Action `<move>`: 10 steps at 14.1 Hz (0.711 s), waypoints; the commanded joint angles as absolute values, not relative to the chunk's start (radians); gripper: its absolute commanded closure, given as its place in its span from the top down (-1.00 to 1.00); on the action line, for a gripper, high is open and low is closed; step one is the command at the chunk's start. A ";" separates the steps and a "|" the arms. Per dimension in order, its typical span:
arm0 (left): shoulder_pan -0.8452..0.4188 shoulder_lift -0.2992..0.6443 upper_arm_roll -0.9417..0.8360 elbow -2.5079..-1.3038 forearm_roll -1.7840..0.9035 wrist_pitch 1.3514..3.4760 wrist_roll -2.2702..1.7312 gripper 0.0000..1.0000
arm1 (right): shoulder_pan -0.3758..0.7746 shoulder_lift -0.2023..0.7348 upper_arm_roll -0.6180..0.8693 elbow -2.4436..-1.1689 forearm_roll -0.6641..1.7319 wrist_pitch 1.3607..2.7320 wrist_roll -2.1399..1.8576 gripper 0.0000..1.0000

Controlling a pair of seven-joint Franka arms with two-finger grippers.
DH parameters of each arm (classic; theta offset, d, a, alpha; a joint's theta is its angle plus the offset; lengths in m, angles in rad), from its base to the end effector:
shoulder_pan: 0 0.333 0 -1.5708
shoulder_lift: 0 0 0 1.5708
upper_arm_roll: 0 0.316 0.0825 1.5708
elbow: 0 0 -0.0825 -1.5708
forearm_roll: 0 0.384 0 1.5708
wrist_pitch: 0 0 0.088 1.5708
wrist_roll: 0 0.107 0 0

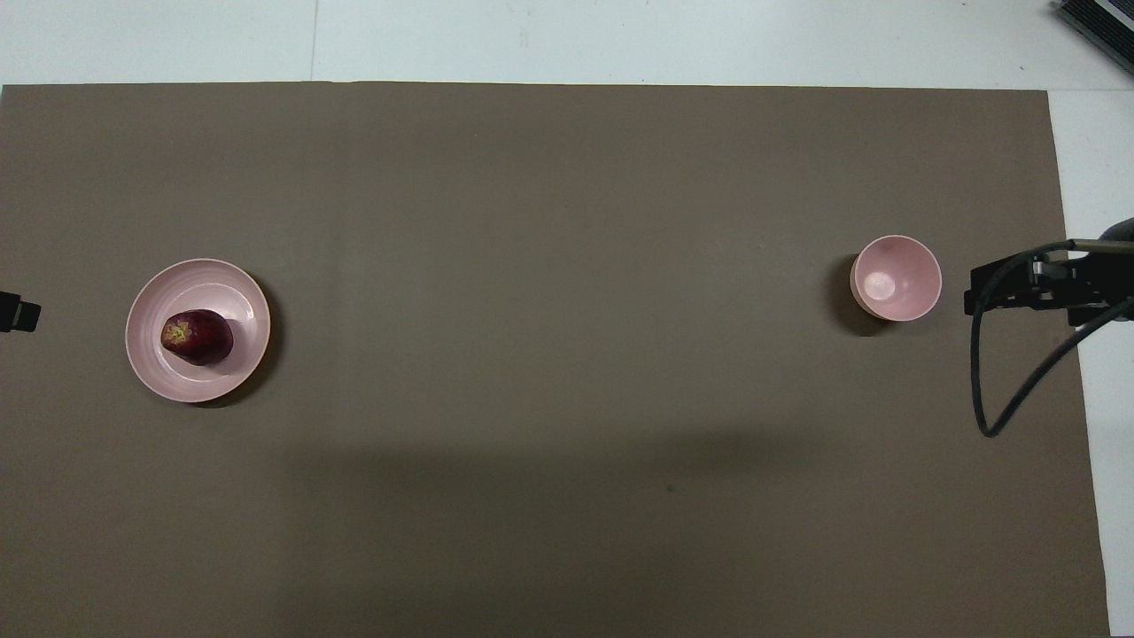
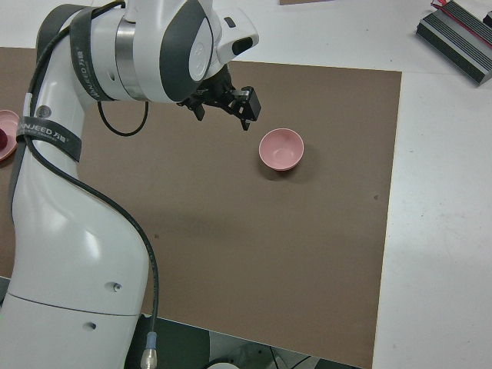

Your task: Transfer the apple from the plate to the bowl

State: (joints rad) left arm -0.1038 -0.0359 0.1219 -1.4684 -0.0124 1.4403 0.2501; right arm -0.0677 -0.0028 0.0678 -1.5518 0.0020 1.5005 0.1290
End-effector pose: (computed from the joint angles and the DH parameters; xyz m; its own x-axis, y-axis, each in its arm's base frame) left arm 0.5289 0.0096 0.6800 0.9728 -0.2315 0.0114 -0.2317 -0.9727 0.0143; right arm 0.5464 0.0003 0.6289 0.9905 -0.1284 -0.0483 -0.1283 -0.9917 0.0044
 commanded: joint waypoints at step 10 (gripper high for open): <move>-0.117 -0.046 0.127 -1.463 -0.020 1.428 0.239 1.00 | -0.077 0.003 0.074 -1.534 0.003 1.480 0.110 1.00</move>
